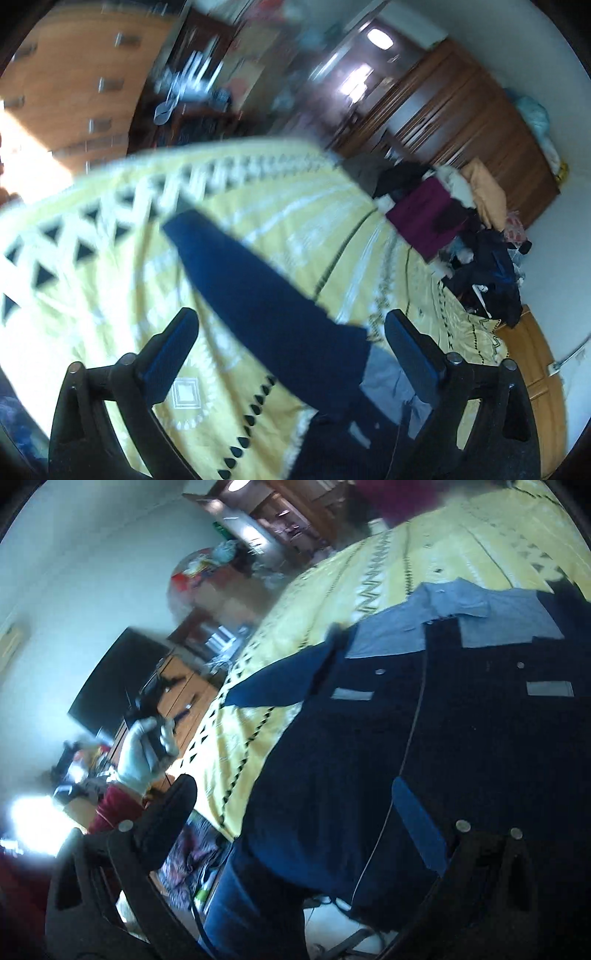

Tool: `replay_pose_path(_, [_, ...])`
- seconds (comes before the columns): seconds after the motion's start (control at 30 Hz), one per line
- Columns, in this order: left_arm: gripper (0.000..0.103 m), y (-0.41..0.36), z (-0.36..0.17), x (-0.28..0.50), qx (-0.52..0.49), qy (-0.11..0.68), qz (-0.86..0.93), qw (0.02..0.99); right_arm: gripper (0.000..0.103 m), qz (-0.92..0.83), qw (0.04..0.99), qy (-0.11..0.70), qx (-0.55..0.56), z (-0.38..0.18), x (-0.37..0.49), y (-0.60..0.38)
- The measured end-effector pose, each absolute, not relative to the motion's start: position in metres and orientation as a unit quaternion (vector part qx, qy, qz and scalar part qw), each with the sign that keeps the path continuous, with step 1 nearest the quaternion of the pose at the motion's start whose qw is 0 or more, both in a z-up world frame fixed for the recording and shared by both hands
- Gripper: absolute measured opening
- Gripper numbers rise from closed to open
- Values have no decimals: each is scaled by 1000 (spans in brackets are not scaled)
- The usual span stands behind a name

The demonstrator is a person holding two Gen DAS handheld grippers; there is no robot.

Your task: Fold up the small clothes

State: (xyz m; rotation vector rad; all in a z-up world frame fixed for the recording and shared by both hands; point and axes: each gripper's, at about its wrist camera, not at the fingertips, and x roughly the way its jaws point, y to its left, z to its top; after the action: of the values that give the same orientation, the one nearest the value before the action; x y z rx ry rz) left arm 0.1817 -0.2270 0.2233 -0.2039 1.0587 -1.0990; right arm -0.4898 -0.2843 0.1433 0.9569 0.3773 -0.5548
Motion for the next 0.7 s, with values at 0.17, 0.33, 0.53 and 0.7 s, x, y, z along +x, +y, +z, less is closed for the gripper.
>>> replay_pose_path(0.17, [73,-266,128,239,-72,524,-466,709,103,-282,780,211,518,90,-485,-334])
replay_pose_path(0.33, [58,-307,74,296,-53,546,-446,707,103,-289,743,228,559,50,-470,-372])
replay_pose_path(0.53, [58,-332,44,321,-45,537,-407,738,103,-263,765,243,535,41,-432,-390])
replay_pose_path(0.7, [51,-355,48,333,-35,517,-415,748,102,-248,776,262,517,43,-412,-389])
